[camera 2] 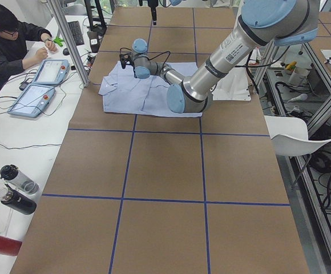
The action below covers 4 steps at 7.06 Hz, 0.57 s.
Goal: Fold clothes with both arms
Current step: 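Raise the left gripper and withdraw it past the collar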
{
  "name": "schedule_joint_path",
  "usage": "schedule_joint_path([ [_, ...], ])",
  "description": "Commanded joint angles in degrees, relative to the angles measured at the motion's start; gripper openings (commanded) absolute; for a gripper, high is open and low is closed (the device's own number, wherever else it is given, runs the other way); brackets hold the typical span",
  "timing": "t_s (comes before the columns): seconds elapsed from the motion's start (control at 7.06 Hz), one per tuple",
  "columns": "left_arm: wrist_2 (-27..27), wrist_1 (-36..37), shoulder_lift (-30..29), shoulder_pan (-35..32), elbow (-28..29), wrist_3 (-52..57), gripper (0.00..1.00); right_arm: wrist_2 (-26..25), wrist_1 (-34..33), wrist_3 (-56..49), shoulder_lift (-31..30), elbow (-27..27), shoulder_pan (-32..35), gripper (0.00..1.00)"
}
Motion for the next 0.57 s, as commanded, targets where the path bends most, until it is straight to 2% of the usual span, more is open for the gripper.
schedule_joint_path([
  [0.0,2.69,4.69,1.77,-3.77,-0.64,1.56,0.99,0.11,2.96,0.33,0.18,-0.05,0.01,1.00],
  [0.28,11.04,11.87,2.21,-5.09,-0.20,7.86,0.99,0.46,2.98,0.33,0.26,-0.05,-0.08,1.00],
  [0.43,13.42,11.73,2.21,-5.62,1.98,9.11,0.99,0.73,3.07,0.33,0.26,0.04,-0.08,1.00],
])
